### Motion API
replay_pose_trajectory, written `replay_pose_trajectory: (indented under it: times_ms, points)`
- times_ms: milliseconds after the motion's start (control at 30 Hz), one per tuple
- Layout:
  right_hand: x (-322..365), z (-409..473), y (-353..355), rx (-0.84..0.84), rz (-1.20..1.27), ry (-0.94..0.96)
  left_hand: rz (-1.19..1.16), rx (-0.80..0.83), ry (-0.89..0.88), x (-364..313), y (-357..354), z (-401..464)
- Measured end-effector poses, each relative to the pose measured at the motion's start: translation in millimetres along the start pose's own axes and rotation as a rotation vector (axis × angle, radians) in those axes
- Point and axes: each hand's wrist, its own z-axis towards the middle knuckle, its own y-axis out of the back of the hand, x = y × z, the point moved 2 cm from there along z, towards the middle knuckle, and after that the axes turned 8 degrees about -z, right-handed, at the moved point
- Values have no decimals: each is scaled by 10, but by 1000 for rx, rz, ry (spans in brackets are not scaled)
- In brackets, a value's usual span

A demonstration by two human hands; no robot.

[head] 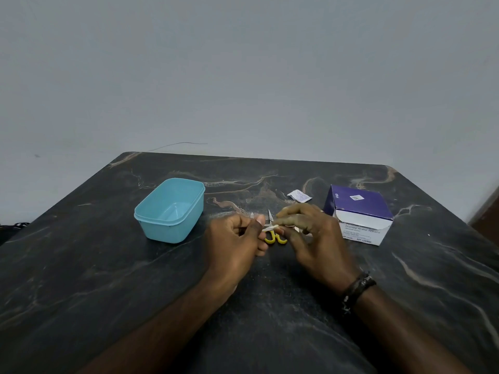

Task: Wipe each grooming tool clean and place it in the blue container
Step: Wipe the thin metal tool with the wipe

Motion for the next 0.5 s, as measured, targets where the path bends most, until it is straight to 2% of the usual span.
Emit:
replay_pose_trajectory:
  times_ms: [267,500]
  points:
    - [-233,26,140,-83,-196,-95,-158,-44,158,-29,41,54]
    - [-98,14,75,-72,-176,15,-188,-9,187,-53,21,27]
